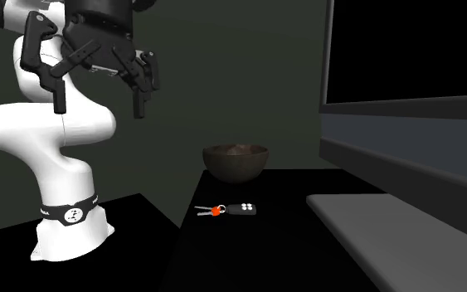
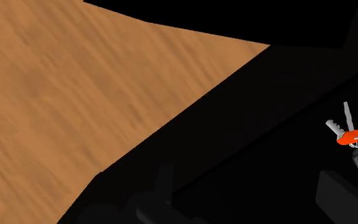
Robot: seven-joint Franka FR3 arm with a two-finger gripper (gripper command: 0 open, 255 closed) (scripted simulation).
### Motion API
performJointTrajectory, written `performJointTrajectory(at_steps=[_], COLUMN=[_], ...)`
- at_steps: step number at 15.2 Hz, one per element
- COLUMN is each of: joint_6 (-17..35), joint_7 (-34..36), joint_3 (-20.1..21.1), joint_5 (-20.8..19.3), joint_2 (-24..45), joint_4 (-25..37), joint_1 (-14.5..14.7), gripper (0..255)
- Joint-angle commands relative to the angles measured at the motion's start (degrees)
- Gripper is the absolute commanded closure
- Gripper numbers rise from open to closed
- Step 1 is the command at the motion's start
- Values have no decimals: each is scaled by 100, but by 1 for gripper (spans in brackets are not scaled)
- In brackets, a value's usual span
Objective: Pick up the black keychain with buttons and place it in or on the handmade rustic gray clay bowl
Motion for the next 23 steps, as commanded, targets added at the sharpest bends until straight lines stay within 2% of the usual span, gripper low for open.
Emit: performJointTrajectory(at_steps=[1, 16, 23], joint_6=[332, 2645, 3242], joint_7=[-8, -434, -393], joint_3=[125, 884, 946], joint_5=[119, 710, 660], joint_2=[162, 2025, 2447], joint_4=[-170, -595, -772], joint_1=[178, 1293, 1278], gripper=[0, 0, 0])
